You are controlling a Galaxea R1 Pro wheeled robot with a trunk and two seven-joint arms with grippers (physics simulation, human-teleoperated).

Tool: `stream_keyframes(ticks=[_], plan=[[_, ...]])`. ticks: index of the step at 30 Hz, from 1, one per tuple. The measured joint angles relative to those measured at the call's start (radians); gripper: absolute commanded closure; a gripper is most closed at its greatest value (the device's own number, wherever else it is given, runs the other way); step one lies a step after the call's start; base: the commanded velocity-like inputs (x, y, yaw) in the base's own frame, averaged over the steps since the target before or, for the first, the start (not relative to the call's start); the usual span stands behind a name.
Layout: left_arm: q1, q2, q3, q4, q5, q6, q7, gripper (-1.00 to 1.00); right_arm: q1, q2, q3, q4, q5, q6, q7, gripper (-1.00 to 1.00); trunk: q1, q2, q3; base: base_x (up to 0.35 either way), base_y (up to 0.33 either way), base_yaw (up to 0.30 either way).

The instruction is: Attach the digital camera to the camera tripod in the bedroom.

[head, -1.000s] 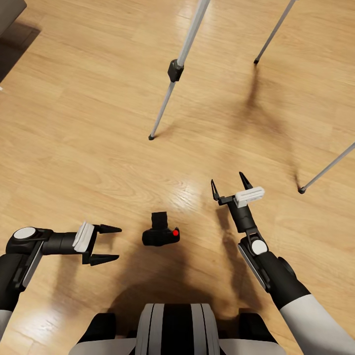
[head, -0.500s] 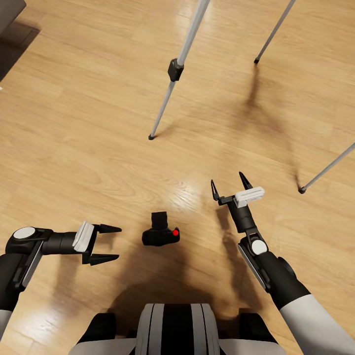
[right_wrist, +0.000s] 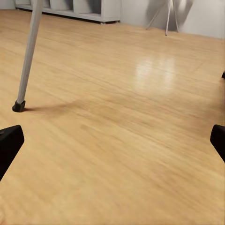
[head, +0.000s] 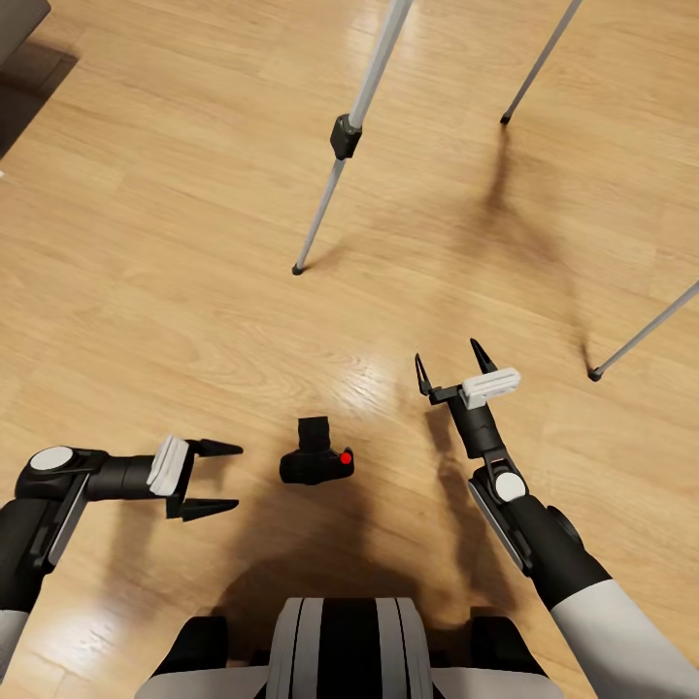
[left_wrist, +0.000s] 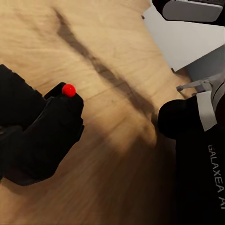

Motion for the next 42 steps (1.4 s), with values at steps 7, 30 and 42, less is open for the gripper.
stream_keyframes(ticks=[7, 30, 42], plan=[[0.000, -0.025, 0.000, -0.021, -0.002, -0.004, 0.011, -1.00, 0.000, 0.000, 0.001, 0.000, 0.000, 0.001, 0.000, -1.00, 0.000, 0.000, 0.000, 0.000, 0.000, 0.000], [-0.002, -0.154, -0.070, 0.029, -0.319, -0.009, 0.316, -1.00, 0.000, 0.000, 0.001, 0.000, 0.001, 0.002, -0.001, -1.00, 0.000, 0.000, 0.000, 0.000, 0.000, 0.000], [-0.009, -0.183, -0.072, 0.054, -0.428, -0.009, 0.318, -1.00, 0.000, 0.000, -0.001, 0.000, 0.001, 0.002, -0.002, -1.00, 0.000, 0.000, 0.000, 0.000, 0.000, 0.000]])
